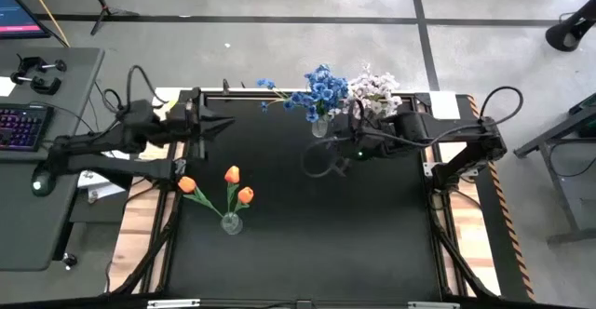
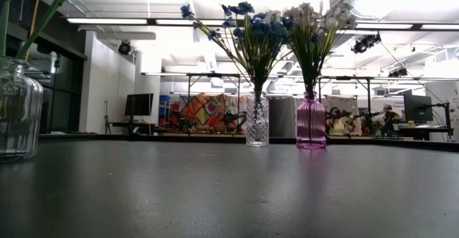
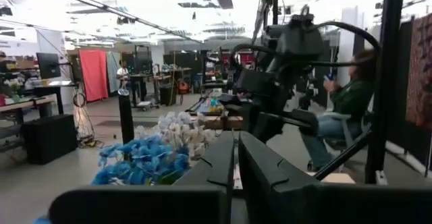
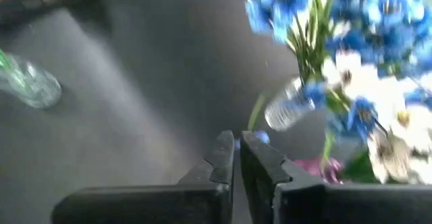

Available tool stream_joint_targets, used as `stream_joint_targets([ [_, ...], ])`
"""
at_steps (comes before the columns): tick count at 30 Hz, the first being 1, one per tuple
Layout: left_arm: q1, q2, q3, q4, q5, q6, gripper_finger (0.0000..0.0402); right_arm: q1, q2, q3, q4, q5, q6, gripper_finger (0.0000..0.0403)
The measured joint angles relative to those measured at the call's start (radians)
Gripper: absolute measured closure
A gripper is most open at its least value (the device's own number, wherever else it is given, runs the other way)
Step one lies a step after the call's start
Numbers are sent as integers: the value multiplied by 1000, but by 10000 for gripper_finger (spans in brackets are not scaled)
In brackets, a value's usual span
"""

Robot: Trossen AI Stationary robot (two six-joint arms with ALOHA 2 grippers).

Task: Sort flowers into vase by color
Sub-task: Return to Home Position

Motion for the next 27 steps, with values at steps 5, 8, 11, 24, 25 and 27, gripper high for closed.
stream_joint_targets([
  [5,127,30,-52,113,158,-34,395,35,-108,-165,14,-55,34,386],
  [8,153,31,-134,236,175,-97,399,57,-235,-357,115,-112,71,400],
  [11,154,23,-218,337,174,-154,401,77,-382,-554,281,-165,106,396],
  [24,117,-38,-485,424,124,-359,401,93,-718,-981,866,-227,86,400],
  [25,116,-53,-505,439,113,-367,401,93,-721,-983,870,-227,79,400],
  [27,116,-91,-549,468,96,-382,401,92,-721,-983,863,-230,71,402],
])
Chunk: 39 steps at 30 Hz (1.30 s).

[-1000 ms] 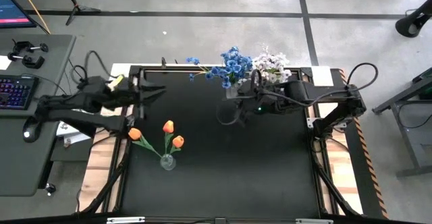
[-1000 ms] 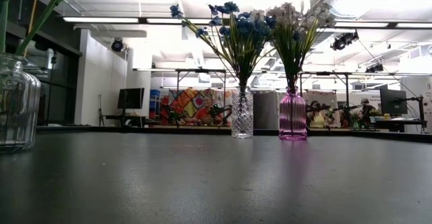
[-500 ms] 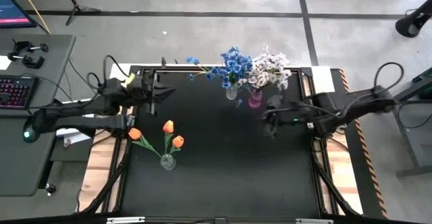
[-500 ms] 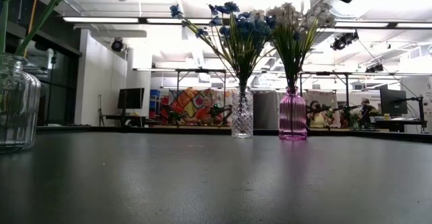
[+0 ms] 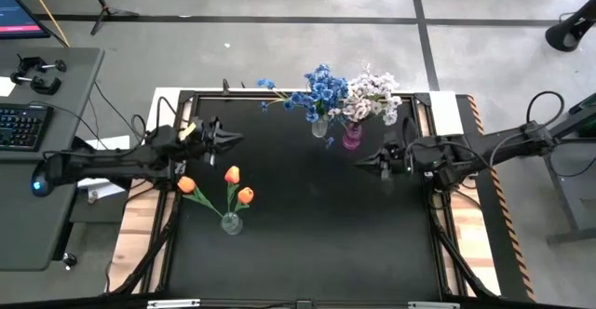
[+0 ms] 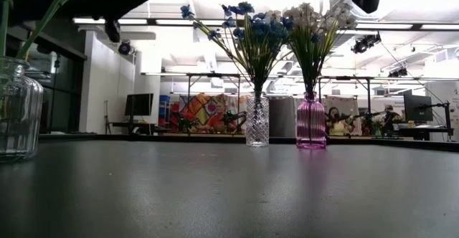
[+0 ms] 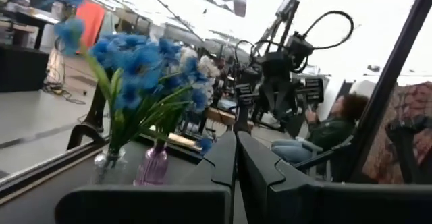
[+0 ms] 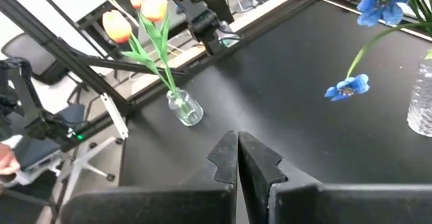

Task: Sort flowers into vase by color
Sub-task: Return to Home Position

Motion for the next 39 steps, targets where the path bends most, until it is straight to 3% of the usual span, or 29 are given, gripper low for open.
stream_joint_targets([
  [13,-28,-164,-222,76,-62,-98,401,-63,2,-1,25,-11,-11,403],
  [22,-261,-122,-232,113,-262,-116,401,-67,1,-1,68,-47,-11,403],
  [28,-367,-89,-234,115,-411,4,401,-67,-1,-14,70,-90,-53,403],
  [35,-367,-140,-234,100,-417,41,401,-52,-98,-169,135,-146,-8,403],
  [39,-367,-146,-234,93,-413,18,401,-25,-201,-317,302,-150,-14,403],
])
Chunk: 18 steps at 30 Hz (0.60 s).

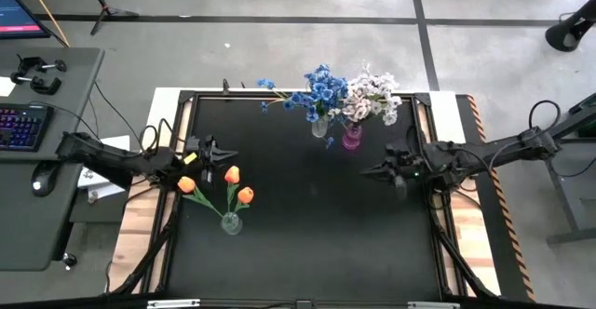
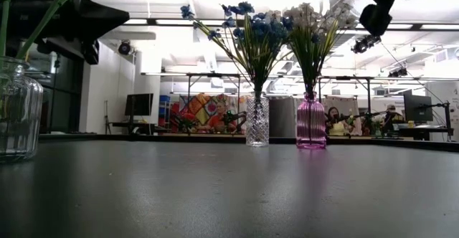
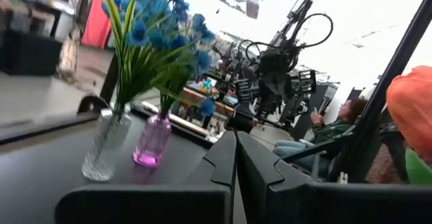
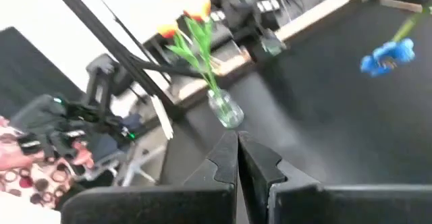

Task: Sort flowers into vase by color
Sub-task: Return to Home Position

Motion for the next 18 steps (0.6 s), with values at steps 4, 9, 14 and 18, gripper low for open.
stream_joint_targets([
  [4,0,1,0,-20,8,-47,401,1,-68,-144,193,0,-67,403],
  [9,0,1,0,-48,8,-47,401,0,-109,-269,323,1,-167,403],
  [14,0,1,0,-52,8,-48,401,-1,-131,-378,464,1,-235,403],
  [18,0,1,0,-52,9,-48,401,-1,-164,-453,545,1,-239,403],
])
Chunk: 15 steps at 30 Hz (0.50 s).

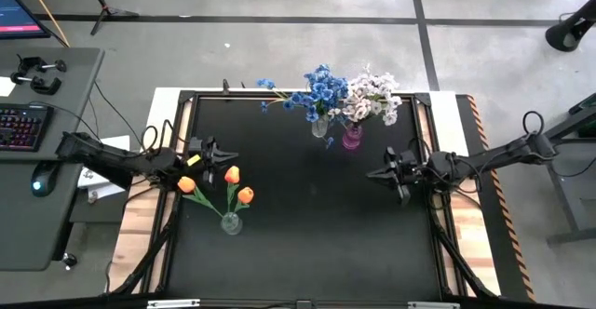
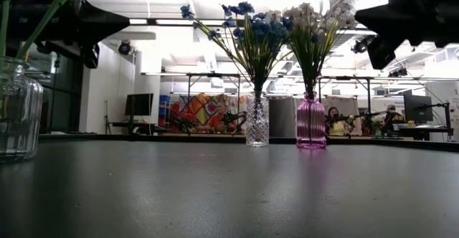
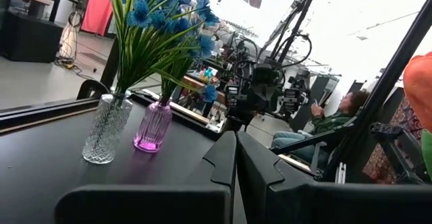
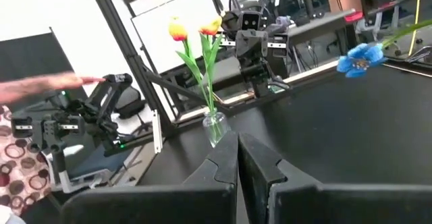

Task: Sort flowers into vase by color
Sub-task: Return to Home Position

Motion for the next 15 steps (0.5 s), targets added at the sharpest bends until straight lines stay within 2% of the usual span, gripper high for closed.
stream_joint_targets([
  [4,0,-12,0,-12,0,0,401,0,-44,-51,16,1,-3,403],
  [7,0,-48,0,-40,1,-1,401,0,-61,-61,-51,57,2,403],
  [15,0,-252,1,-180,1,-1,401,0,-59,-59,-249,84,5,403],
])
